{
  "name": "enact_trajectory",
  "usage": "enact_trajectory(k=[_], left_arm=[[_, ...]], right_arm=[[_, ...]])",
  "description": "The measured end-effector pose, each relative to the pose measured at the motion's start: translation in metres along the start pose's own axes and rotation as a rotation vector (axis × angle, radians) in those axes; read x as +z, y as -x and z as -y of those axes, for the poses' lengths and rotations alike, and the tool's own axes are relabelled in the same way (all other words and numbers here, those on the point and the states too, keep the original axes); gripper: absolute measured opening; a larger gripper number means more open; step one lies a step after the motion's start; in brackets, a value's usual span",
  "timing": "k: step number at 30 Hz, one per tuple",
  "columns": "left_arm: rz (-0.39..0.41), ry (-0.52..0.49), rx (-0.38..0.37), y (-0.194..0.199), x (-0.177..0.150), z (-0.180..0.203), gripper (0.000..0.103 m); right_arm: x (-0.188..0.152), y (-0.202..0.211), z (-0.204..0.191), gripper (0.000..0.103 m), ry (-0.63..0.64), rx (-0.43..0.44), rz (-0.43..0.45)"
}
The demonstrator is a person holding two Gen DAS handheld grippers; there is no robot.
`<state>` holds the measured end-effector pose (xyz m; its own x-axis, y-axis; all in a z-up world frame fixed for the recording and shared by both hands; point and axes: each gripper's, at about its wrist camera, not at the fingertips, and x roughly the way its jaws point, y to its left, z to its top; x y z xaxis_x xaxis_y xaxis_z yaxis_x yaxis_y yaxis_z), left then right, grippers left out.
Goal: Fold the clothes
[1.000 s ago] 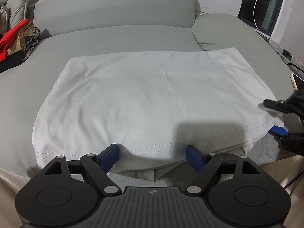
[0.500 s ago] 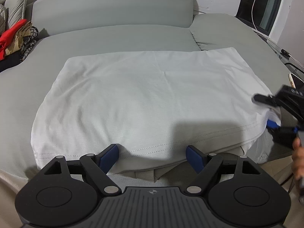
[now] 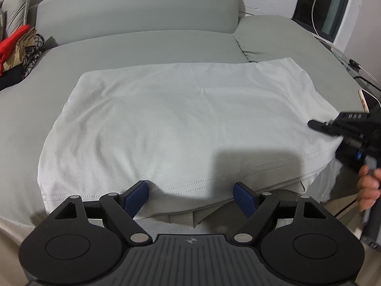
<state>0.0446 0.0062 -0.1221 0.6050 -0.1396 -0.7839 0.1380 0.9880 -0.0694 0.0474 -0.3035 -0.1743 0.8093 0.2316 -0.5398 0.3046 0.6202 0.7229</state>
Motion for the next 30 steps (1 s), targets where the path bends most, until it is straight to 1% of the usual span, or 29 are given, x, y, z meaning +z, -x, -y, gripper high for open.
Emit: enact_trajectory(k=[2, 4, 5, 8, 9, 11, 13, 15, 17, 19, 21, 22, 23, 24, 25, 28, 30], left_arm=[[-0.019, -0.041, 0.006, 0.000, 0.002, 0.004, 0.078], [-0.035, -0.061, 0.005, 0.004, 0.007, 0.004, 0.075], [-0.025, -0.047, -0.008, 0.010, 0.011, -0.002, 0.074], [0.057, 0.068, -0.084, 0.034, 0.025, -0.035, 0.074], [0.095, 0.124, -0.103, 0.042, 0.030, -0.054, 0.074], [0.166, 0.239, -0.126, 0.055, 0.039, -0.096, 0.075], [0.225, 0.354, -0.105, 0.062, 0.043, -0.140, 0.073], [0.256, 0.475, -0.086, 0.059, 0.043, -0.181, 0.070], [0.254, 0.585, -0.115, 0.051, 0.039, -0.213, 0.070], [0.247, 0.659, -0.166, 0.038, 0.030, -0.235, 0.070], [0.218, 0.730, -0.218, 0.026, 0.018, -0.252, 0.070], [0.201, 0.772, -0.242, 0.020, 0.012, -0.259, 0.068], [0.207, 0.804, -0.269, 0.019, 0.009, -0.264, 0.070], [0.222, 0.815, -0.289, 0.020, 0.007, -0.268, 0.072], [0.225, 0.822, -0.299, 0.020, 0.006, -0.271, 0.072], [0.225, 0.836, -0.331, 0.018, 0.002, -0.277, 0.075], [0.224, 0.849, -0.346, 0.016, 0.001, -0.280, 0.076]], right_arm=[[0.000, 0.006, -0.024, 0.005, 0.104, -0.058, 0.019], [0.000, 0.010, -0.051, 0.005, 0.216, -0.142, 0.034], [-0.003, 0.011, -0.066, 0.005, 0.292, -0.179, 0.042], [-0.011, 0.011, -0.112, 0.005, 0.528, -0.289, 0.066], [-0.017, 0.011, -0.128, 0.005, 0.600, -0.303, 0.077], [-0.035, 0.010, -0.160, 0.005, 0.752, -0.292, 0.098], [-0.057, 0.009, -0.194, 0.005, 0.917, -0.276, 0.125], [-0.086, 0.004, -0.228, 0.005, 1.050, -0.238, 0.127], [-0.119, -0.008, -0.255, 0.005, 1.149, -0.188, 0.089], [-0.156, -0.027, -0.274, 0.005, 1.233, -0.154, 0.008], [-0.194, -0.047, -0.281, 0.005, 1.307, -0.142, -0.090], [-0.208, -0.061, -0.282, 0.005, 1.337, -0.149, -0.147], [-0.220, -0.073, -0.282, 0.005, 1.355, -0.164, -0.201], [-0.229, -0.079, -0.277, 0.005, 1.363, -0.194, -0.208], [-0.234, -0.079, -0.276, 0.005, 1.366, -0.206, -0.183], [-0.226, -0.075, -0.277, 0.005, 1.291, -0.208, -0.189], [-0.215, -0.063, -0.280, 0.005, 1.206, -0.198, -0.177]])
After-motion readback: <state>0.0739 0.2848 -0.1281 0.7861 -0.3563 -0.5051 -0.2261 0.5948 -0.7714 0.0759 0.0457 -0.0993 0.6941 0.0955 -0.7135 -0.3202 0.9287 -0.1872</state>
